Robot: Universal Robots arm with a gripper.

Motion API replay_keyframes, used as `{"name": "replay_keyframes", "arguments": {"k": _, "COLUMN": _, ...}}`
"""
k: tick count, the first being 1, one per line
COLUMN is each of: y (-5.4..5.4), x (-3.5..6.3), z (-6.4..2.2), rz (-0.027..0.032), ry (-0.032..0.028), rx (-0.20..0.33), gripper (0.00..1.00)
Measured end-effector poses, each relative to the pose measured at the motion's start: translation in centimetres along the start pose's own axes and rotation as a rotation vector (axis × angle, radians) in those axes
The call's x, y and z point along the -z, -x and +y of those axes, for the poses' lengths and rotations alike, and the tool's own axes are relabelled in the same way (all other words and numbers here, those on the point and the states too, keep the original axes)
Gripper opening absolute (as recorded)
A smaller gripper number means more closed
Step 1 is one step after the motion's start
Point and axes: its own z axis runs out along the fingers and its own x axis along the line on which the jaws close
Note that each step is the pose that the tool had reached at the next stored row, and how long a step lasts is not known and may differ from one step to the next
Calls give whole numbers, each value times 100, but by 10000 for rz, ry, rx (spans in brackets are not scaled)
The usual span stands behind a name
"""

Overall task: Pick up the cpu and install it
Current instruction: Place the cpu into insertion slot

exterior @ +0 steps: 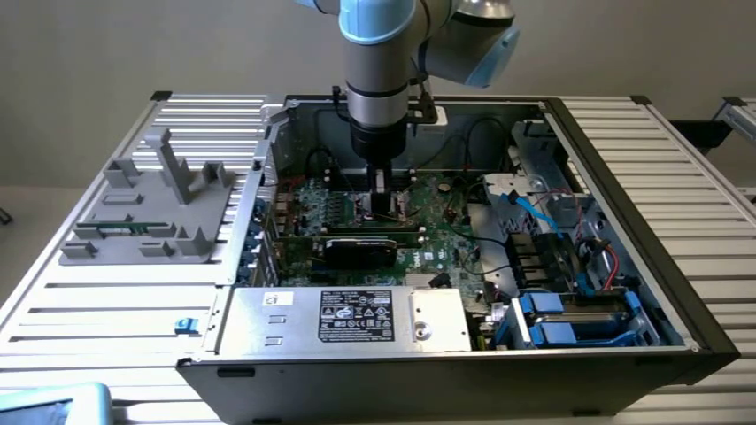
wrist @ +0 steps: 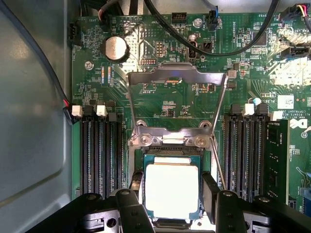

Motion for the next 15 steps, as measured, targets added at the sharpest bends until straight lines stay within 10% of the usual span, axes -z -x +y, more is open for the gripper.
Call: {"name": "replay_keyframes", "arguments": {"k": 15, "y": 4, "x": -1, "z": 26, "rz": -8, "ry": -55, "rx": -150, "gripper": 56}}
